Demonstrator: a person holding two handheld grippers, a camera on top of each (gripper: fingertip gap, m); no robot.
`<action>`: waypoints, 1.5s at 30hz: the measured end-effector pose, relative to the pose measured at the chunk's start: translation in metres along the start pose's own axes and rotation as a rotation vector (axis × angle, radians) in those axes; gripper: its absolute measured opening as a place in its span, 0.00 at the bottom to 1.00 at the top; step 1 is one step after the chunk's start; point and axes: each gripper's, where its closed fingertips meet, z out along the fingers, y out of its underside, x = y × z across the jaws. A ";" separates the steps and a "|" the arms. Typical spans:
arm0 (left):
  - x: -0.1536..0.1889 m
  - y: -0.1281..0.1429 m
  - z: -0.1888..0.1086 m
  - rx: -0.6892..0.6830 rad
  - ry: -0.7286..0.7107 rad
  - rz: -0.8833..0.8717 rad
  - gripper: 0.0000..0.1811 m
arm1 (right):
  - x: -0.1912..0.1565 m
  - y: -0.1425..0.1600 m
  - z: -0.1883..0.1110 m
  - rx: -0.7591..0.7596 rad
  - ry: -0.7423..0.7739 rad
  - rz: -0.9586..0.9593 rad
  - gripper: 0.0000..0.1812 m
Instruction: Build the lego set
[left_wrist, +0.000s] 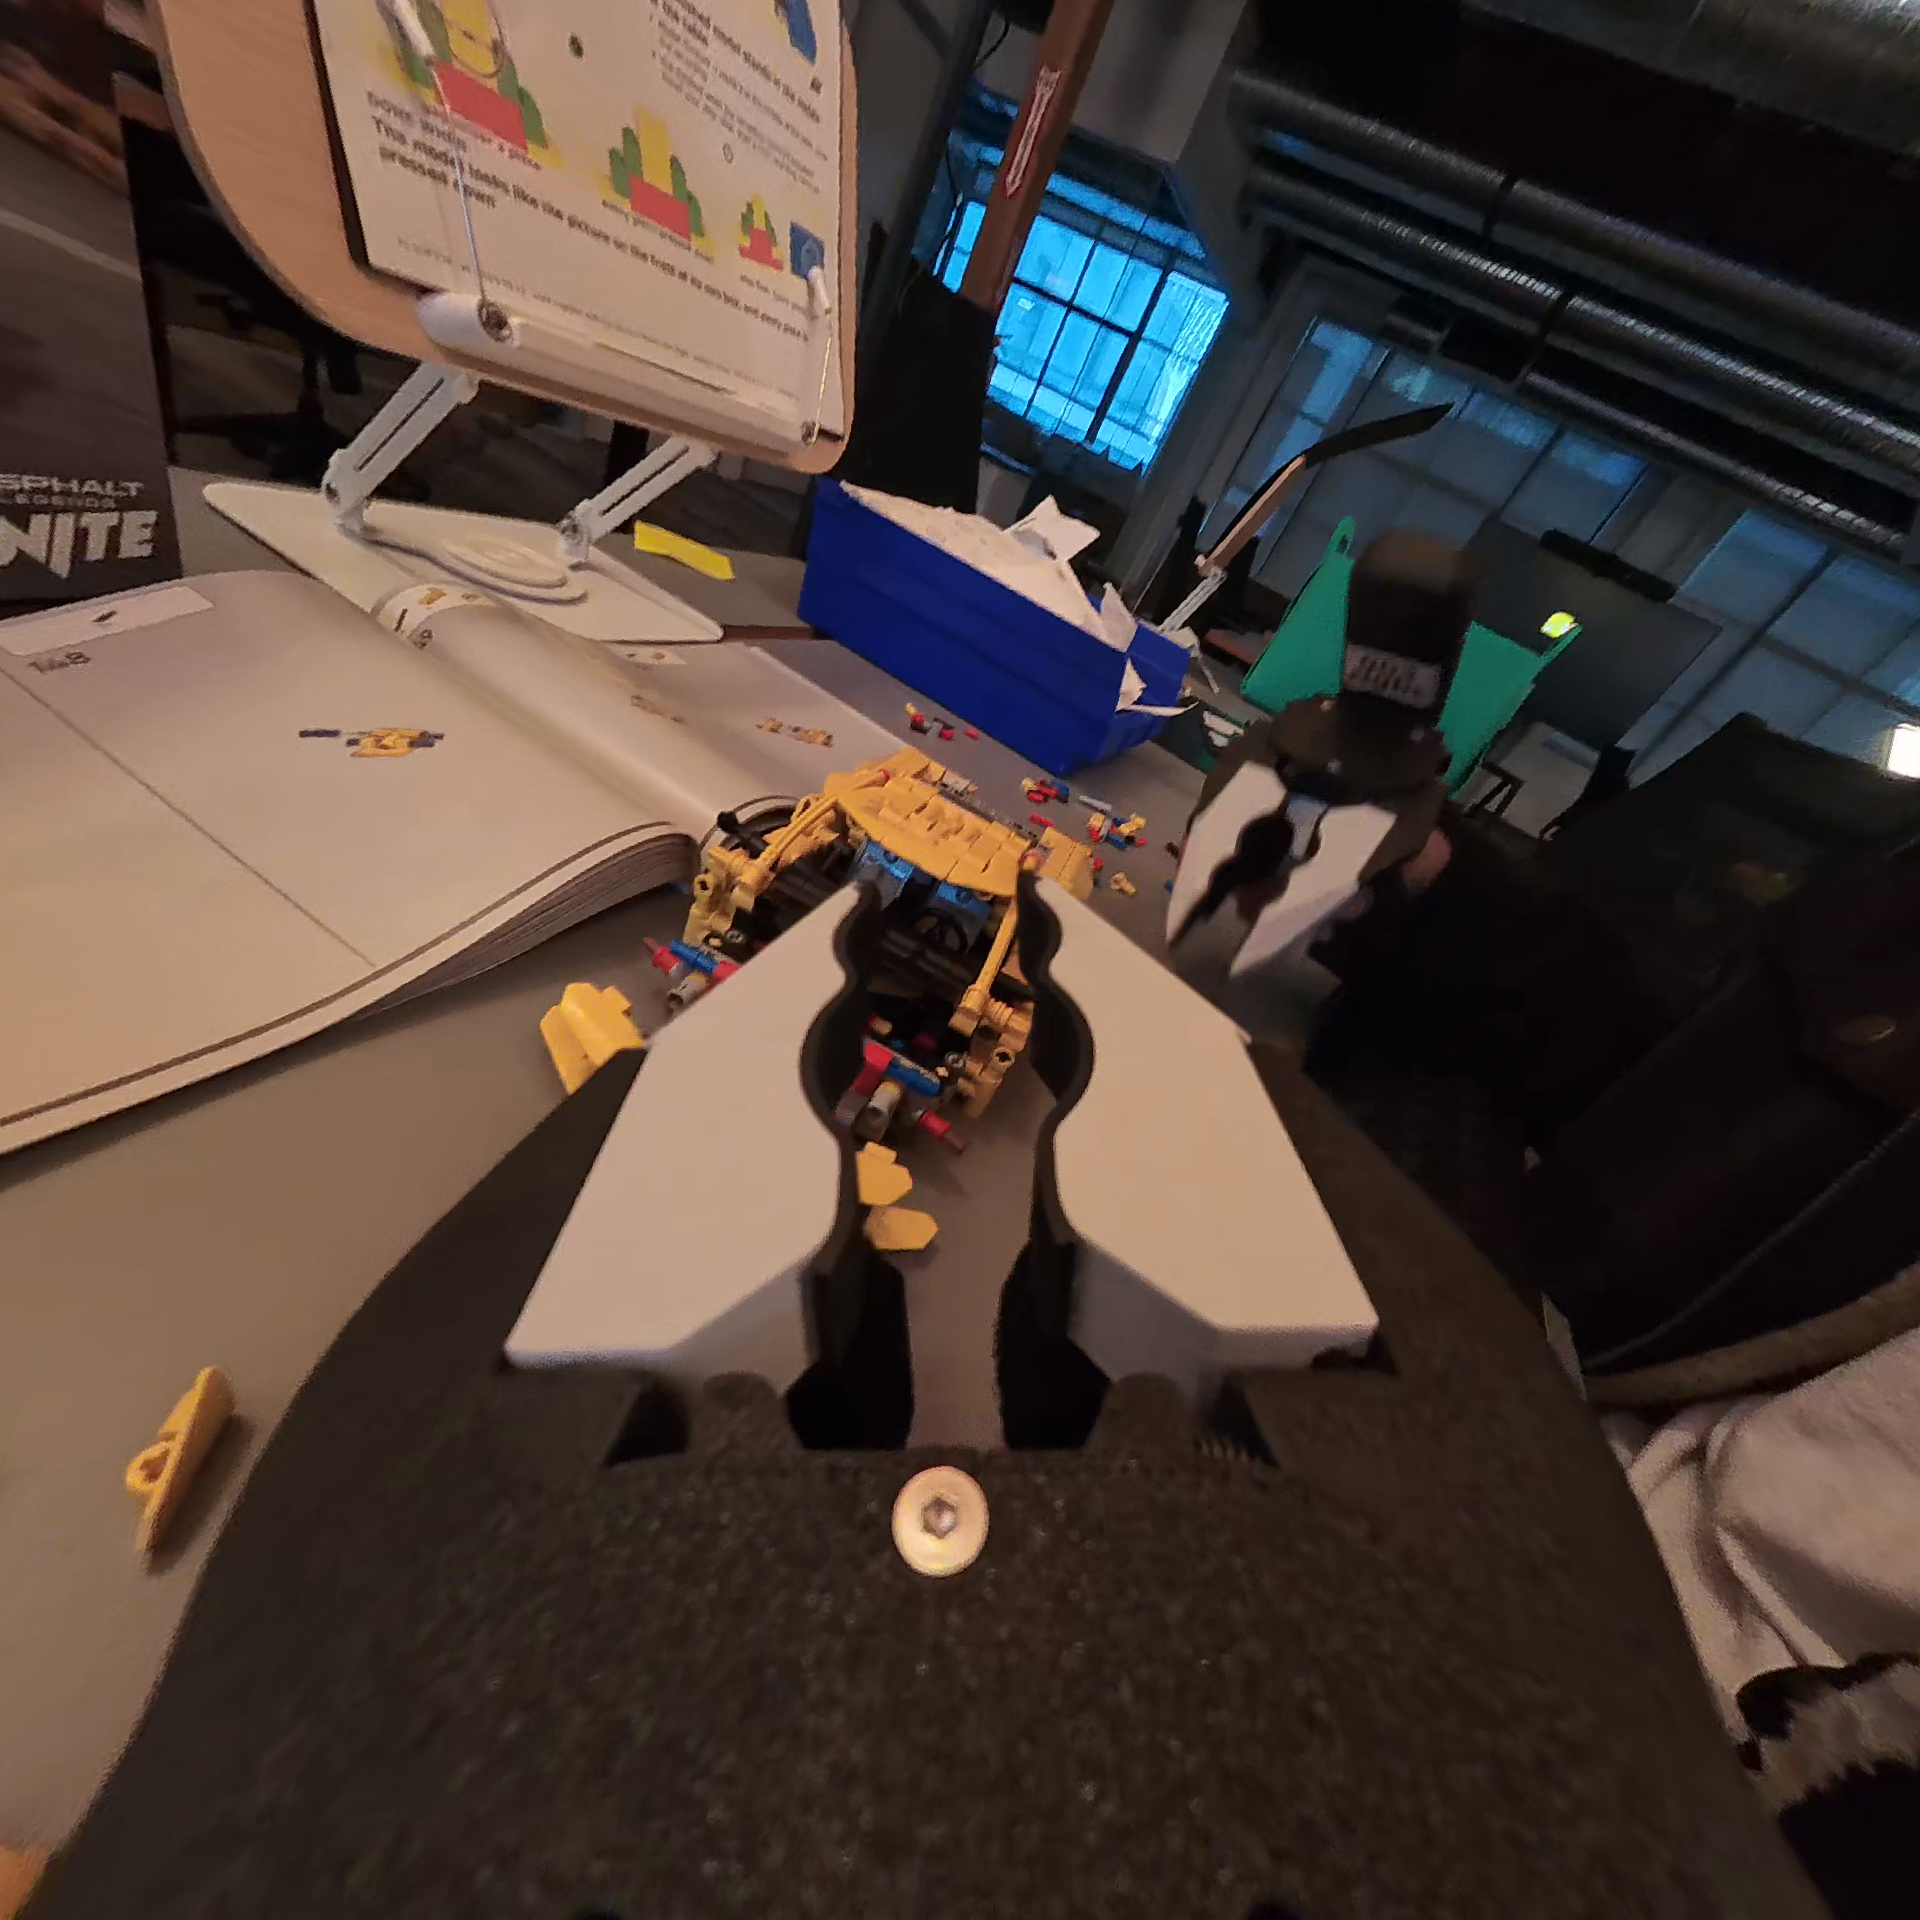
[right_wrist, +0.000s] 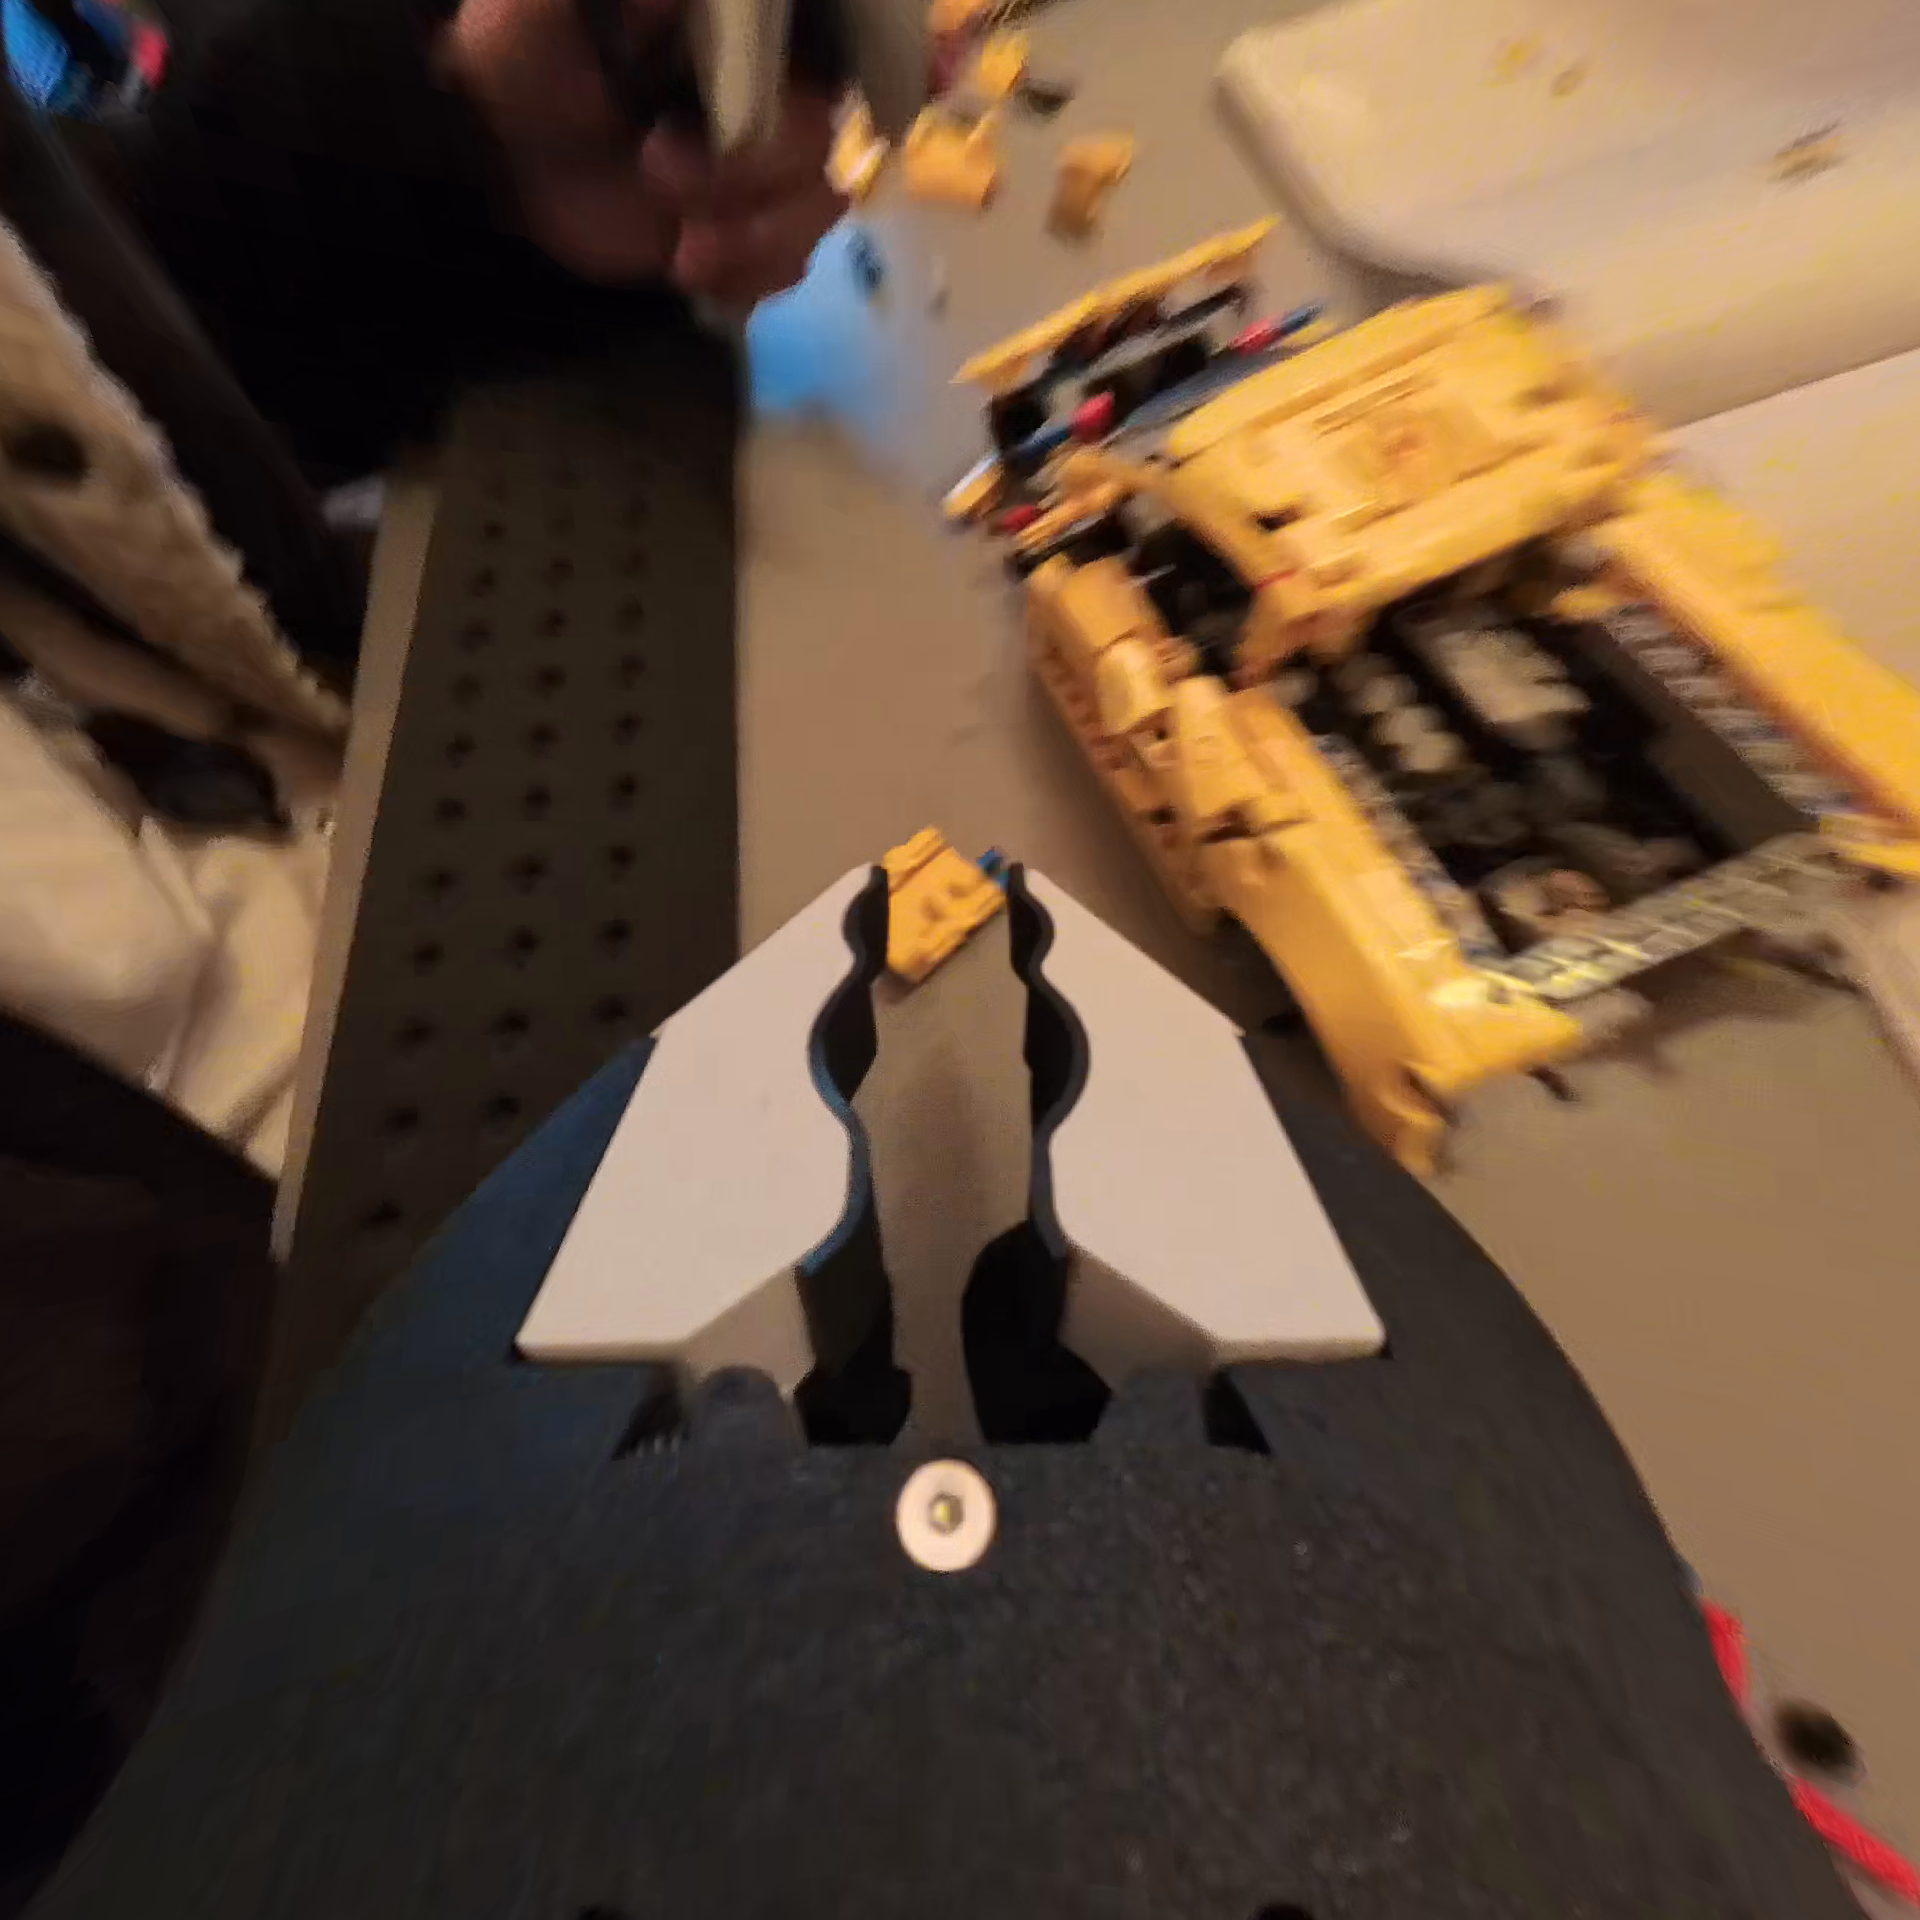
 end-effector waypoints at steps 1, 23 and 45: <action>-0.001 0.002 0.000 -0.017 -0.006 -0.006 0.13 | 0.014 -0.008 -0.013 0.063 0.072 0.030 0.13; -0.098 0.018 -0.197 -0.560 -0.533 0.070 0.20 | 0.134 0.023 -0.096 0.252 0.872 0.305 0.17; -0.142 0.031 -0.295 -0.481 -0.905 -0.183 0.20 | 0.140 0.033 -0.088 0.201 0.845 0.321 0.13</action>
